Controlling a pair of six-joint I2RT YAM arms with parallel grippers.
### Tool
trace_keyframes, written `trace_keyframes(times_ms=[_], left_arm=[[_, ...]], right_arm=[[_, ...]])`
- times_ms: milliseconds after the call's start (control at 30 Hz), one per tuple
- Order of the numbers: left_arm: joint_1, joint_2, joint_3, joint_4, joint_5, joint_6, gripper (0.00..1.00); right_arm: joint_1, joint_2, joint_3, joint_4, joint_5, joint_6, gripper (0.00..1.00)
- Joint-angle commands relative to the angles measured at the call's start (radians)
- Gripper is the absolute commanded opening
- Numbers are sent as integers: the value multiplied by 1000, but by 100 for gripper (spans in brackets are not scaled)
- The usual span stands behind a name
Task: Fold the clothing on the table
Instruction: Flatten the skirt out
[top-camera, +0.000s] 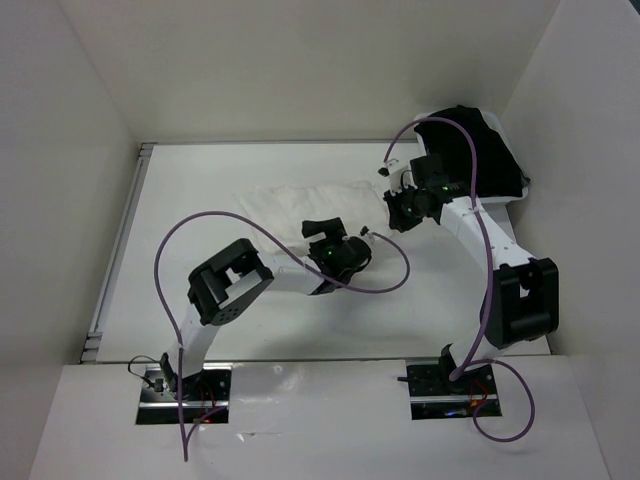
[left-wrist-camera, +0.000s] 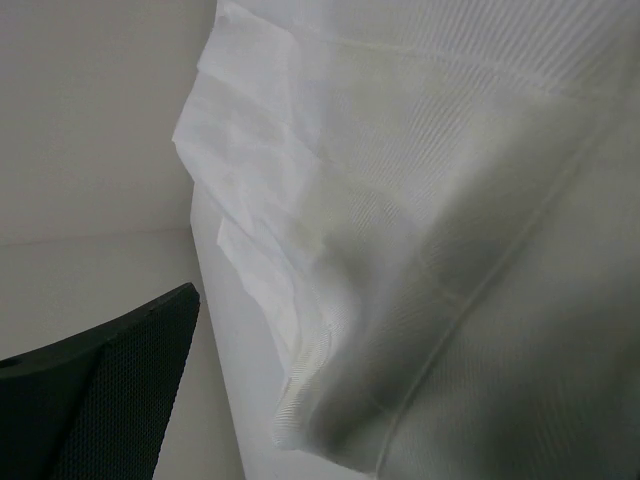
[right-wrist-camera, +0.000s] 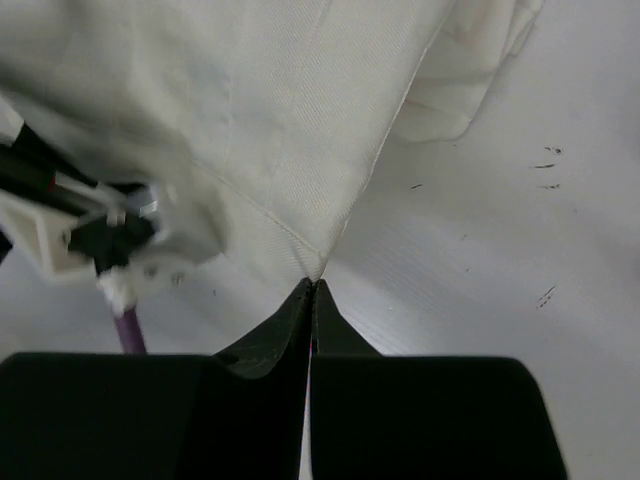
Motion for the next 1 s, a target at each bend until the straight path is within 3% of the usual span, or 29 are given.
trace_keyframes(times_ms=[0,133,300,667,967], left_arm=[[76,44,-17,69,-52,55,94],[122,33,-28,63,-63,55,93],[134,-46,-37,-118,-83,-7,93],[142,-309,-103,-467,-117,-119,93],[111,-580,-2,-728,-164,-188,93]], right_arm=[[-9,-35,-1,26,-12,3,0],[-9,-35,-1,26,-21,3,0],[-9,-25,18,26,-21,3,0],[-9,24,47,26,-40,3,0],[-9,33,78,17,-40,12,0]])
